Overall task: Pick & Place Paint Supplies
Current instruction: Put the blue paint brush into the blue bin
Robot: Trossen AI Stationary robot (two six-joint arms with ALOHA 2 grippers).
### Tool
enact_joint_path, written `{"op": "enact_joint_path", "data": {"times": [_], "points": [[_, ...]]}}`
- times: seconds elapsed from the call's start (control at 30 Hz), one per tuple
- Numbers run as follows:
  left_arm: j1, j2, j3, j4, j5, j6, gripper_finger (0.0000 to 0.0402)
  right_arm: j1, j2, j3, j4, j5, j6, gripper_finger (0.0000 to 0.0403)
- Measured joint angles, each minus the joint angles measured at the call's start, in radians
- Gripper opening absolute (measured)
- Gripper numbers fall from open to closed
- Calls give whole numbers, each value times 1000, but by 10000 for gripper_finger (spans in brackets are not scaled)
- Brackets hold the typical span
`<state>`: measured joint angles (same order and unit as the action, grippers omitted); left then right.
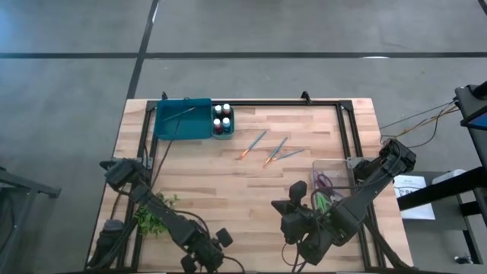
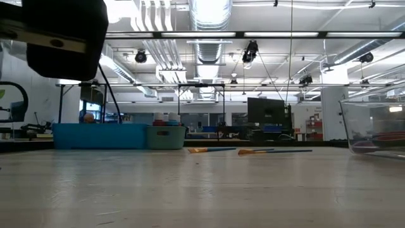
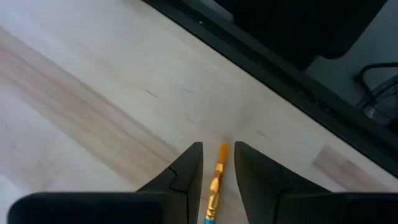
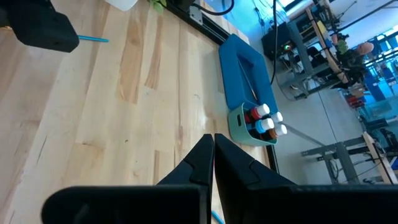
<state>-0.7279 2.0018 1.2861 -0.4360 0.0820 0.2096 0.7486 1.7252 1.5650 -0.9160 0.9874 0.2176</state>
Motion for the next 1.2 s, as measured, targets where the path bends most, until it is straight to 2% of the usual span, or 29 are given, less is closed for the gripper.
{"op": "enact_joint_path", "data": {"times": [0.67,0.77,0.93,1.2], "points": [[-5,-2,-114,153,-33,-11,96,0,0,-2,0,0,0,9],[-4,-3,-141,186,-33,-35,79,0,0,-2,0,0,0,9],[-1,-4,-148,191,-33,-53,14,0,0,-2,0,0,0,9],[8,-19,-144,184,-64,-10,2,0,0,-2,1,0,0,9]]}}
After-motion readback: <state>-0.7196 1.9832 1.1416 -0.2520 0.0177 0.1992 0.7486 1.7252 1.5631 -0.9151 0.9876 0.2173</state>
